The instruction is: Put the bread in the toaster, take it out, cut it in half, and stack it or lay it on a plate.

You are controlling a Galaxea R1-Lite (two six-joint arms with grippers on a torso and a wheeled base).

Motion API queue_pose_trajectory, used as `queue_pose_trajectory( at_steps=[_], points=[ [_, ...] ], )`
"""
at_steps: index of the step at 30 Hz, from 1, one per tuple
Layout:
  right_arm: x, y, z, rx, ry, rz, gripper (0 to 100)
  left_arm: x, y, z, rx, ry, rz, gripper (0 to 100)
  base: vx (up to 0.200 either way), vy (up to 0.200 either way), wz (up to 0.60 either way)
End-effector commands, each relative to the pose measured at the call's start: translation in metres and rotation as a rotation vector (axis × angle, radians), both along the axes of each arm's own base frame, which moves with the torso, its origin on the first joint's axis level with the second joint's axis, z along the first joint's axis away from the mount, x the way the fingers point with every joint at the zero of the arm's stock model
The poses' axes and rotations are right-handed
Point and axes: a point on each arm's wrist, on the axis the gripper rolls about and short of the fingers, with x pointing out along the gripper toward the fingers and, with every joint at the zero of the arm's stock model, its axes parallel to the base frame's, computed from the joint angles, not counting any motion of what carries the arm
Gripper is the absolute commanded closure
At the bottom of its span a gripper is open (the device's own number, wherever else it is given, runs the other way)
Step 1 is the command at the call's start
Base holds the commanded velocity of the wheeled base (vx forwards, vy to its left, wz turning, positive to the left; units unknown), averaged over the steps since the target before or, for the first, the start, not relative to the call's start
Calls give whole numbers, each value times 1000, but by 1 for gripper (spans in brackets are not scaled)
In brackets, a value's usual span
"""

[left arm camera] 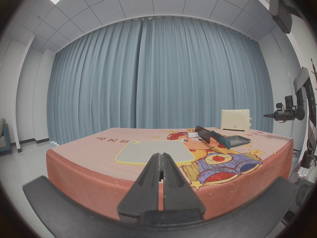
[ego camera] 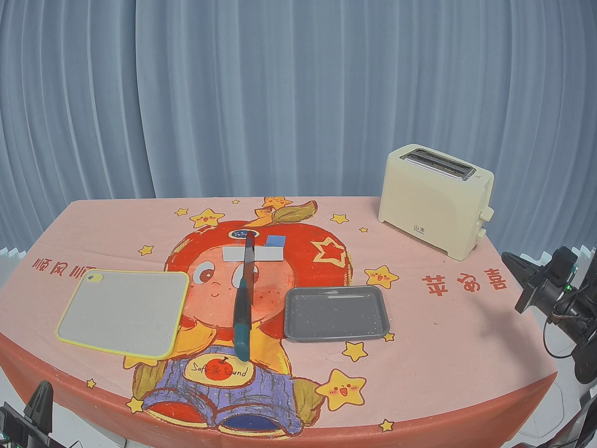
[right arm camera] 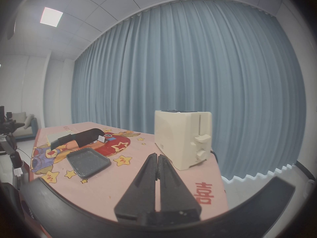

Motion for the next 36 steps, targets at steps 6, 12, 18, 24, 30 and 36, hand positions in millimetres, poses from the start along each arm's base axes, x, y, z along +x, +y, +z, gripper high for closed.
queue_pose_trajectory(
  at_steps=[6, 12, 18, 24, 30, 36],
  points=[
    [31, 7, -4, 7, -4, 65, 100, 0, 0, -5, 0, 0, -2, 100, 0, 0, 0],
    [32, 8, -12, -2, 19, 71, 100, 0, 0, -5, 0, 1, 0, 100, 0, 0, 0],
    [25, 8, -21, -5, 66, 69, 100, 0, 0, -5, 0, 1, 0, 100, 0, 0, 0],
    [22, 6, -28, -5, 109, 60, 100, 0, 0, -5, 0, 1, 0, 100, 0, 0, 0],
    [25, 6, -31, -11, 117, 39, 100, 0, 0, -5, 0, 0, 0, 100, 0, 0, 0],
    [29, 4, -39, -32, 149, -74, 100, 0, 0, -5, 0, 0, 0, 100, 0, 0, 0]
  ],
)
